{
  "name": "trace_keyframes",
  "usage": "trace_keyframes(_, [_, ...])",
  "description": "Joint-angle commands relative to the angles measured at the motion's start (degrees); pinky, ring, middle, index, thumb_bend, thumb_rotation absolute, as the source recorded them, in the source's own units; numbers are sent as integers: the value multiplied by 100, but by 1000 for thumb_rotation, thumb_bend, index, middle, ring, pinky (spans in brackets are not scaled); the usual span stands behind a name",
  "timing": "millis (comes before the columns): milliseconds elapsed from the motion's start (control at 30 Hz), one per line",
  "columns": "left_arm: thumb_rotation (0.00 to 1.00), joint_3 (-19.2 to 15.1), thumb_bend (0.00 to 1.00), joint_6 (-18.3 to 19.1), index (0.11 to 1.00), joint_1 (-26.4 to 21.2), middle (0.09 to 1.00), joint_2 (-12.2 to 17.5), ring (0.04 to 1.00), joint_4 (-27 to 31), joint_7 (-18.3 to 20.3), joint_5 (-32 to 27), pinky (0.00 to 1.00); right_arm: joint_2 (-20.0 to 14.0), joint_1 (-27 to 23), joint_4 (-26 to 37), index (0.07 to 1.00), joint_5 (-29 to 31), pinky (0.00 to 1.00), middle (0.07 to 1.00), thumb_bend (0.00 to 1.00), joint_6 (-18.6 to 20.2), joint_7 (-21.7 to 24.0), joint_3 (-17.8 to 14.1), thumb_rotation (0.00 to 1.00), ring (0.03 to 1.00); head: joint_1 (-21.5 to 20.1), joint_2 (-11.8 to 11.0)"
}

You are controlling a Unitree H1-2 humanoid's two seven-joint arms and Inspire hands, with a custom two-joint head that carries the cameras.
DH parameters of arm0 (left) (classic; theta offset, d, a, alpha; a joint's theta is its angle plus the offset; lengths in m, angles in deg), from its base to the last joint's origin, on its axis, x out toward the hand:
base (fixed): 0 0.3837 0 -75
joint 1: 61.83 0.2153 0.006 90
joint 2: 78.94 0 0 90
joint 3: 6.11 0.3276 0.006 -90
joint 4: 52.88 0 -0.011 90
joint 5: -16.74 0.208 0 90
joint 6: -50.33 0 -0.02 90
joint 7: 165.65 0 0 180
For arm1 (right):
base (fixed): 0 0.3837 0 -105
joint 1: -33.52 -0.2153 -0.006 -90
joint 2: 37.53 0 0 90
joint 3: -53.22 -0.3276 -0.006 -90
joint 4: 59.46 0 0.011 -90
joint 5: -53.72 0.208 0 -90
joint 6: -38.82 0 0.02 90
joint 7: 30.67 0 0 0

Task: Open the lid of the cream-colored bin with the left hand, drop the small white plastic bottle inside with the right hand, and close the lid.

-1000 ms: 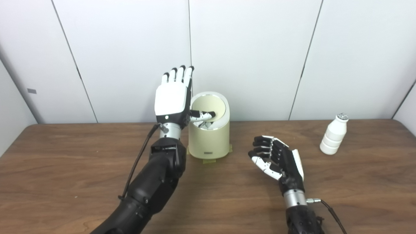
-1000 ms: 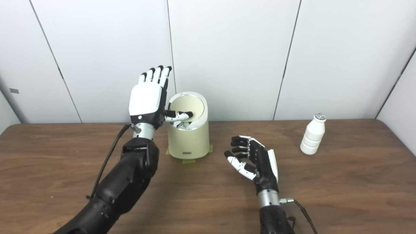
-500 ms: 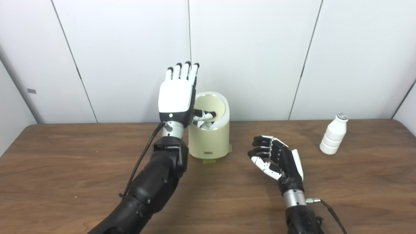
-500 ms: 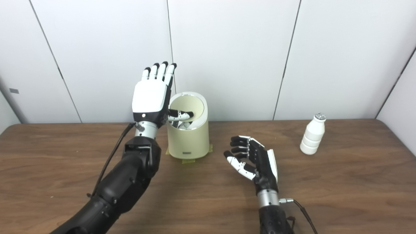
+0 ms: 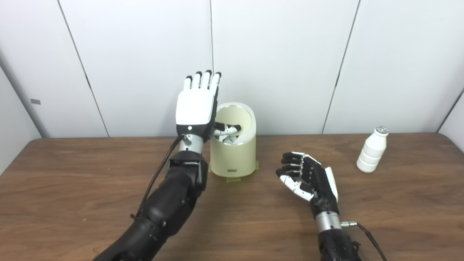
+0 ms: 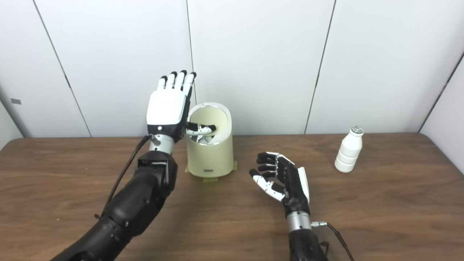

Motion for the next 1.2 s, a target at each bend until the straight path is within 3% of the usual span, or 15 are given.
trace_keyframes(0, [222, -4, 1000, -58, 1000, -139, 1000, 80, 1000, -67, -10, 50, 1000, 36, -22, 104, 610, -24, 514, 622, 278, -80, -46, 24, 161, 592, -7, 8])
trace_keyframes(100, [366, -54, 897, -18, 1000, -114, 1000, 27, 1000, -132, -192, 55, 1000, 48, -24, 82, 610, 52, 517, 625, 285, -112, -22, 0, 155, 595, 3, 13])
trace_keyframes(133, [450, -88, 799, 38, 1000, -119, 1000, 3, 1000, -125, -177, 38, 1000, 42, -26, 78, 611, 32, 517, 626, 287, -118, -26, 7, 159, 596, 4, 17])
trace_keyframes(167, [642, -139, 648, 121, 1000, -126, 1000, -24, 1000, -79, -100, 0, 1000, 41, -23, 96, 611, 6, 515, 626, 286, -78, -32, 12, 165, 595, 4, 17])
trace_keyframes(200, [817, -209, 590, 178, 1000, -125, 1000, -55, 1000, -18, -23, -68, 1000, 40, -22, 100, 612, 3, 517, 627, 288, -68, -31, 14, 181, 597, 4, 17])
trace_keyframes(267, [962, -551, 614, 251, 1000, -75, 1000, -218, 1000, 185, 69, -432, 1000, 28, -31, 67, 612, 0, 517, 626, 284, -122, -26, 21, 174, 594, 11, 12])
trace_keyframes(367, [997, -1206, 705, 323, 1000, -12, 1000, -574, 1000, 475, 130, -1044, 1000, 28, -41, 54, 612, -13, 519, 626, 286, -102, -32, 23, 176, 597, 24, -7])
trace_keyframes(500, [1000, -1793, 717, 350, 1000, 12, 1000, -843, 1000, 792, 407, -1443, 1000, 25, -48, 29, 614, 43, 524, 627, 291, -104, 7, 16, 170, 599, 24, -18])
trace_keyframes(700, [1000, -2021, 705, 286, 1000, 125, 1000, -900, 1000, 1219, 440, -1798, 1000, 42, -41, 49, 612, 29, 524, 629, 306, -73, -2, 19, 183, 600, 2, -5])
trace_keyframes(800, [1000, -2129, 574, -69, 993, 277, 1000, -932, 1000, 1540, 113, -2018, 1000, 50, -37, 56, 614, 78, 524, 628, 301, -84, 16, 5, 170, 598, -7, -3])
trace_keyframes(867, [1000, -2309, 395, -345, 942, 376, 970, -1009, 987, 1764, -77, -2342, 1000, 41, -34, 50, 613, 65, 525, 626, 296, -118, 11, 11, 162, 597, -11, 11])
trace_keyframes(900, [1000, -2436, 366, -501, 932, 433, 964, -1053, 983, 1927, -89, -2605, 1000, 37, -30, 66, 613, 36, 524, 625, 294, -104, -4, 14, 161, 596, -8, 12])
trace_keyframes(967, [1000, -2651, 270, -794, 893, 535, 929, -1110, 938, 2197, 5, -3143, 900, 19, -27, 91, 613, -7, 523, 627, 287, -95, -14, 24, 159, 597, 0, 10])
trace_keyframes(1033, [1000, -2810, 237, -1046, 869, 682, 898, -1104, 907, 2503, 216, -3716, 846, 12, -31, 88, 615, 4, 522, 628, 281, -133, -10, 16, 154, 597, 16, 11])
trace_keyframes(1167, [991, -3060, 238, -1250, 885, 969, 896, -1105, 911, 2962, 768, -4919, 880, 14, -62, 44, 611, 77, 519, 625, 287, -197, -6, -25, 147, 597, 26, -14])
